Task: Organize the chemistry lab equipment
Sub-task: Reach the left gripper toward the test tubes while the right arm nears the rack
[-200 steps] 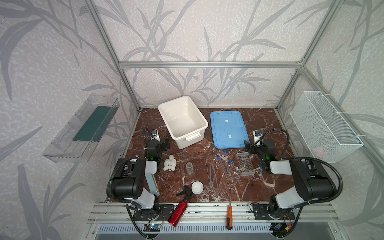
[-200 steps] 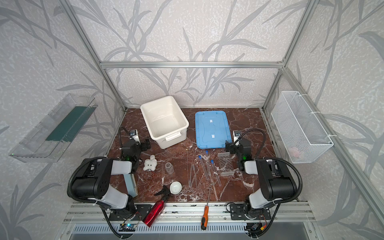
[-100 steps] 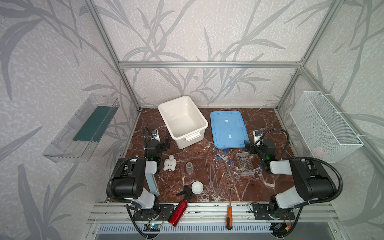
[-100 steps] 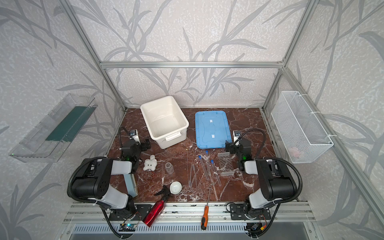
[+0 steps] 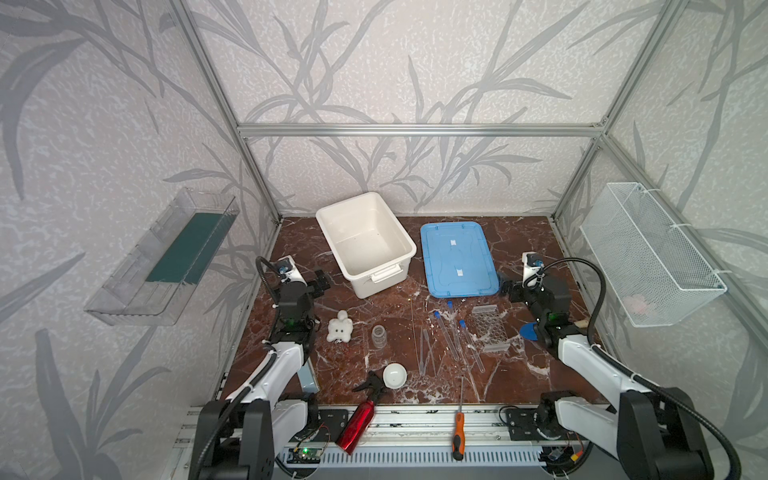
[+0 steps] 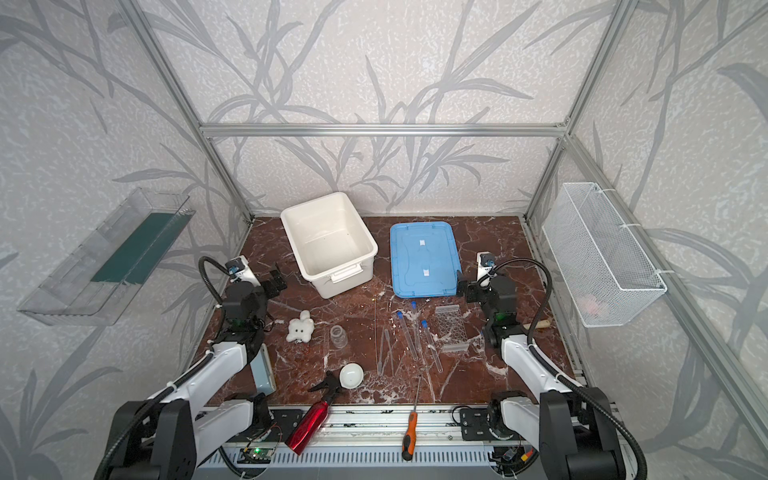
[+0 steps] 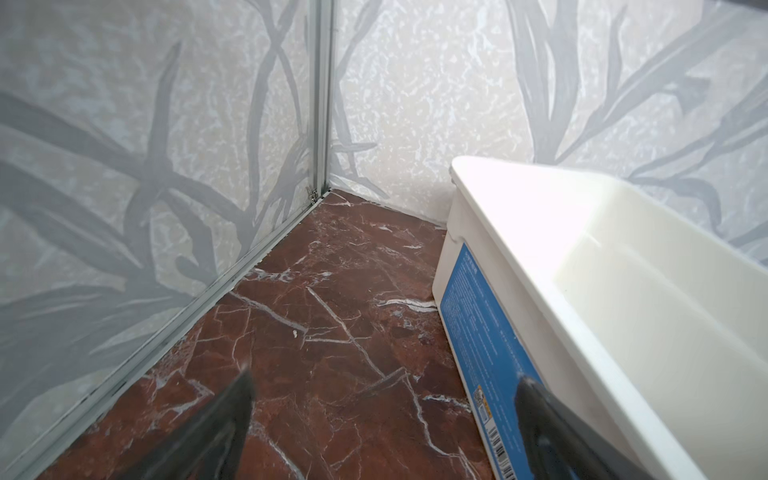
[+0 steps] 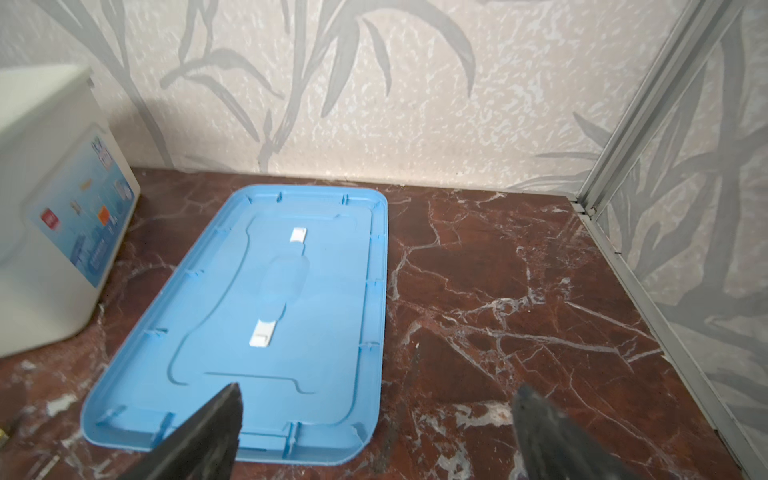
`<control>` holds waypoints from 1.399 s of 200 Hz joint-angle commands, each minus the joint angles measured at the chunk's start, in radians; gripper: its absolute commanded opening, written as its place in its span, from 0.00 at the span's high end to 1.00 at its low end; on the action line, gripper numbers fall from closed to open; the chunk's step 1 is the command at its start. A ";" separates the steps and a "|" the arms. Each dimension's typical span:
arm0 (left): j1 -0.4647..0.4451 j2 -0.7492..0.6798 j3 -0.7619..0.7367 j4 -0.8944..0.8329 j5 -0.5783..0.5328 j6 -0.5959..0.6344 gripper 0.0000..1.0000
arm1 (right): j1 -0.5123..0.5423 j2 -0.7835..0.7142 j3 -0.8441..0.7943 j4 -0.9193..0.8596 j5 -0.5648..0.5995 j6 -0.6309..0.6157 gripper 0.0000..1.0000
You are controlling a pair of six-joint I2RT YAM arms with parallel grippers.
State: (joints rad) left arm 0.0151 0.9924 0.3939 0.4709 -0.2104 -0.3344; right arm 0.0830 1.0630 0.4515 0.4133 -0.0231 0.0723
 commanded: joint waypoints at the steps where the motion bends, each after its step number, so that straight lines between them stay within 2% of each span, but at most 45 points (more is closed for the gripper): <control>1: -0.010 -0.120 0.071 -0.200 0.113 -0.176 0.01 | 0.003 -0.083 0.052 -0.186 -0.026 0.172 0.01; 31: -0.071 -0.223 0.187 -0.370 0.190 -0.254 0.01 | 0.003 -0.134 0.122 -0.305 -0.167 0.181 0.01; 46: -0.127 -0.203 0.271 -0.463 0.243 -0.282 0.01 | 0.004 -0.130 0.159 -0.364 -0.253 0.202 0.01; 57: -0.207 -0.171 0.348 -0.521 0.269 -0.276 0.01 | 0.004 -0.114 0.194 -0.419 -0.313 0.205 0.01; 76: -0.403 -0.111 0.471 -0.637 0.169 -0.254 0.01 | 0.022 -0.083 0.251 -0.524 -0.353 0.211 0.01; 102: -0.641 0.010 0.613 -0.763 0.027 -0.271 0.01 | 0.058 -0.049 0.326 -0.660 -0.334 0.199 0.02; 129: -0.816 0.165 0.728 -0.853 -0.017 -0.306 0.01 | 0.090 -0.022 0.374 -0.748 -0.355 0.201 0.01; 149: -0.918 0.272 0.761 -0.863 -0.029 -0.341 0.01 | 0.092 -0.018 0.389 -0.792 -0.358 0.200 0.01; 192: -1.009 0.456 0.775 -0.849 0.013 -0.446 0.08 | 0.092 -0.023 0.388 -0.855 -0.394 0.211 0.02; 234: -1.028 0.610 0.778 -0.818 0.125 -0.543 0.21 | 0.092 -0.034 0.369 -0.897 -0.400 0.196 0.03; 253: -1.033 0.677 0.805 -0.848 0.131 -0.531 0.29 | 0.092 -0.033 0.351 -0.890 -0.397 0.197 0.03; 265: -1.039 0.730 0.852 -0.918 0.112 -0.511 0.35 | 0.092 -0.028 0.353 -0.892 -0.397 0.193 0.03; 280: -1.040 0.801 0.912 -0.995 0.138 -0.494 0.42 | 0.092 -0.020 0.357 -0.890 -0.400 0.193 0.03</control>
State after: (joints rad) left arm -1.0164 1.7168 1.2137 -0.3996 -0.0875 -0.8284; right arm 0.1722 1.0451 0.8135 -0.4572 -0.4030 0.2699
